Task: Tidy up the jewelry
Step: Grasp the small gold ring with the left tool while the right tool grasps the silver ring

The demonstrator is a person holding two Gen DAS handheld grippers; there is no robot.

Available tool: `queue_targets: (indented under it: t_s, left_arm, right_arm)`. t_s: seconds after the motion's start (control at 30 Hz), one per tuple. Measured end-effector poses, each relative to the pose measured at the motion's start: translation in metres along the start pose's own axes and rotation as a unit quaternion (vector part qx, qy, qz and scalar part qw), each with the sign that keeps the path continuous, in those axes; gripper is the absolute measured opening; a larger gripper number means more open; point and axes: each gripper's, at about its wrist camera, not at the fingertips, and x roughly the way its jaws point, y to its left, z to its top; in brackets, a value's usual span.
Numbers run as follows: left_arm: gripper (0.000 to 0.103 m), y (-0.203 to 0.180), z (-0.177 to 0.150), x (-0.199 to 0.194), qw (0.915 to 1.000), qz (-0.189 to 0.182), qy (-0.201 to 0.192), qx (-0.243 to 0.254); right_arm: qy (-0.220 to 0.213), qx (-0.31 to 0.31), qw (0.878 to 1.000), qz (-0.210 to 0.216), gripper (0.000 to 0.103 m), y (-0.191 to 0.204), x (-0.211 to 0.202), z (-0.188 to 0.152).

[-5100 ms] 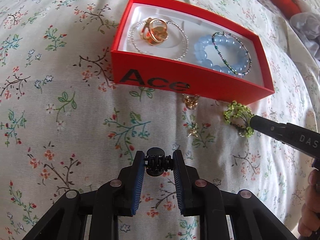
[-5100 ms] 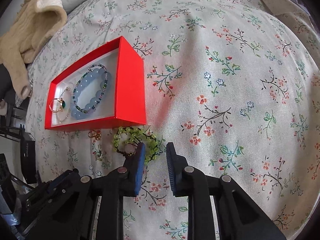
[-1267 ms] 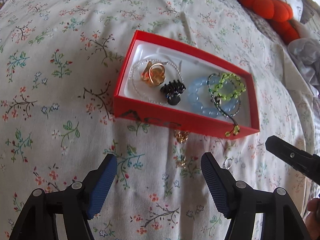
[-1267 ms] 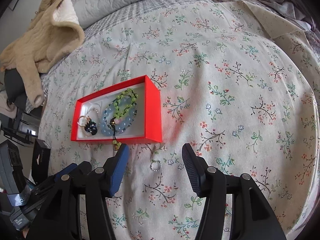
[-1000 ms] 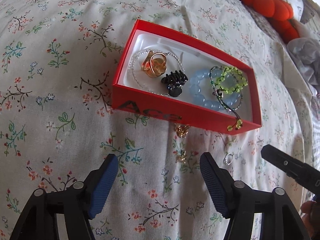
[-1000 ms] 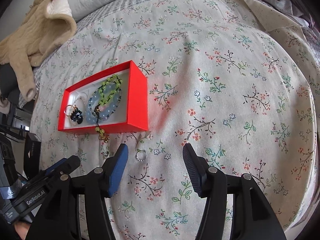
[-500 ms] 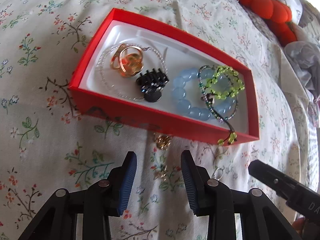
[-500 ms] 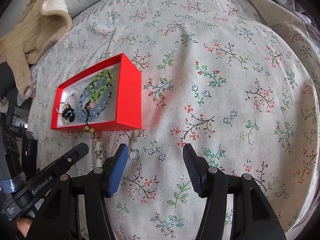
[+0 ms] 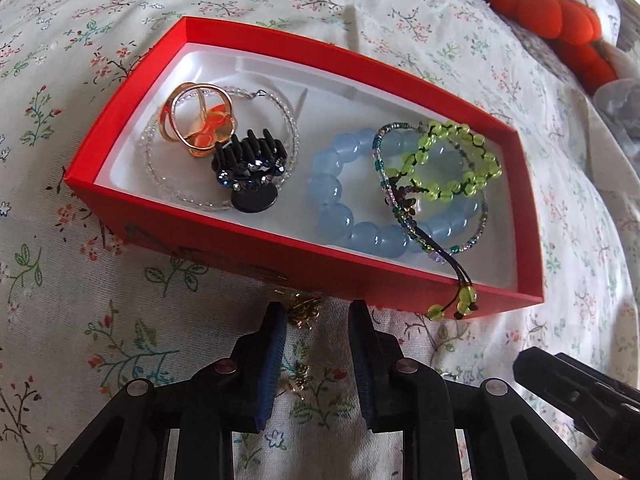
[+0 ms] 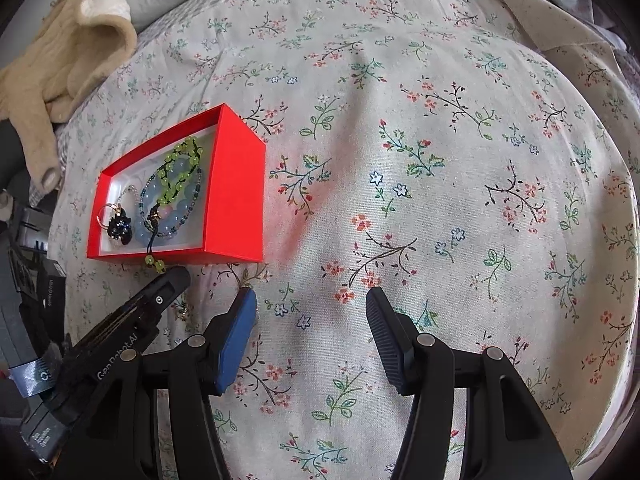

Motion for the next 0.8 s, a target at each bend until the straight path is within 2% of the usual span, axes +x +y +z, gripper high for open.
queue_targets:
  t_s: [0.17,0.23,0.37,0.6,0.8]
  left_arm:
    - [0.023,-0.006,-0.001,0.006,0.9998,0.022,-0.003,0.005]
    - [0.013,-0.009,-0.001,0.007,0.9993,0.035,-0.004,0.013]
    - [0.013,-0.012,-0.001,0.008,0.9986,0.043,0.003,0.03]
    - [0.013,-0.001,-0.001,-0.002,0.9993,0.01,0.028,0.023]
    - [0.013,0.007,-0.006,-0.019,0.9992,-0.01,0.031,0.023]
  right_arm:
    - [0.0,0.001,1.0,-0.001,0.06,-0.005,-0.002,0.0]
    - [0.0,-0.001,1.0,0.0,0.06,-0.005,-0.002,0.0]
    - [0.002,-0.005,1.0,0.002,0.06,-0.003,-0.001,-0.001]
    - [0.002,-0.008,1.0,0.006,0.06,0.004,-0.003,0.001]
    - [0.01,-0.014,1.0,0.007,0.06,0.013,0.001,-0.001]
